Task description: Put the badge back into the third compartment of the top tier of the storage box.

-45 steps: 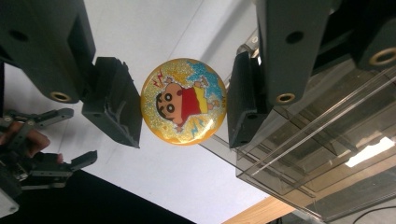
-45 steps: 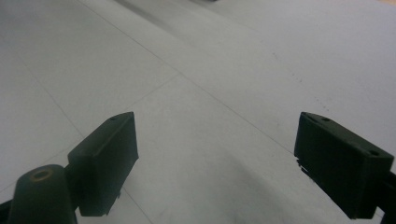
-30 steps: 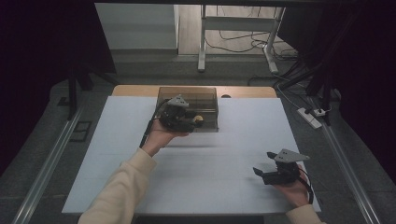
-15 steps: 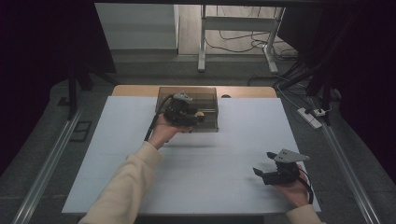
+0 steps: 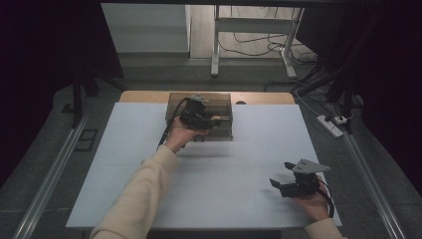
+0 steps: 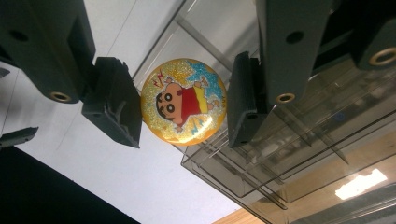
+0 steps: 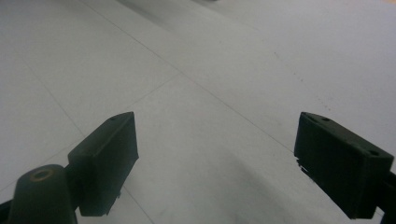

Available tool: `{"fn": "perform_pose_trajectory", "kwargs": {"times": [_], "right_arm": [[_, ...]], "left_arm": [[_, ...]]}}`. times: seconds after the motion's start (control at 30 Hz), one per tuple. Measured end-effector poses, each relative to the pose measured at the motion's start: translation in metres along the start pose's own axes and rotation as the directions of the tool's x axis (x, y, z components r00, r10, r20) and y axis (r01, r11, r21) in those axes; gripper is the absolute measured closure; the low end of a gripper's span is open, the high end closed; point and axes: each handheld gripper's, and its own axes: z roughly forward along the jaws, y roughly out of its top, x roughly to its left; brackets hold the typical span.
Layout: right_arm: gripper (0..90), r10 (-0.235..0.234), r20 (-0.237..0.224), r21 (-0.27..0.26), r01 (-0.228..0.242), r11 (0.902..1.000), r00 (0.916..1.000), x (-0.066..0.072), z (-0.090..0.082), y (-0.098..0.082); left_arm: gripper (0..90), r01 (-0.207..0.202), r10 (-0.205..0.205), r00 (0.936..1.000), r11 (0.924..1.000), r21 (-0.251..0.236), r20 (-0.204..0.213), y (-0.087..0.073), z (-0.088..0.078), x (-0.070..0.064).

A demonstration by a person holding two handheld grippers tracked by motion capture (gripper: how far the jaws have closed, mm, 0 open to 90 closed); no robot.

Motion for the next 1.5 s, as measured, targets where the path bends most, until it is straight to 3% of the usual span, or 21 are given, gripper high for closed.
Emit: {"fn": "perform_pose_trajectory", "kwargs": {"times": [0.6, 0.93, 1.2, 1.5], "right_arm": [[13.5, 0.000, -0.003, 0.003, 0.000, 1.0000, 1.0000, 0.000, 0.000, 0.000], [13.5, 0.000, -0.004, 0.003, 0.000, 1.0000, 1.0000, 0.000, 0.001, 0.000], [13.5, 0.000, -0.003, 0.004, 0.000, 1.0000, 1.0000, 0.000, 0.001, -0.001], [13.5, 0.000, -0.002, 0.004, 0.000, 1.0000, 1.0000, 0.000, 0.001, -0.001]], "left_arm": [[46.6, -0.010, 0.010, 0.9999, 0.9991, 0.040, 0.003, 0.001, 0.019, -0.005], [45.4, -0.019, 0.019, 0.9997, 0.9990, 0.041, 0.013, 0.000, 0.019, -0.007], [33.1, -0.038, 0.038, 0.9992, 0.9987, 0.034, 0.015, 0.001, 0.012, -0.010], [30.1, -0.059, 0.059, 0.9982, 0.9977, 0.034, 0.010, -0.001, 0.005, -0.014]]}}
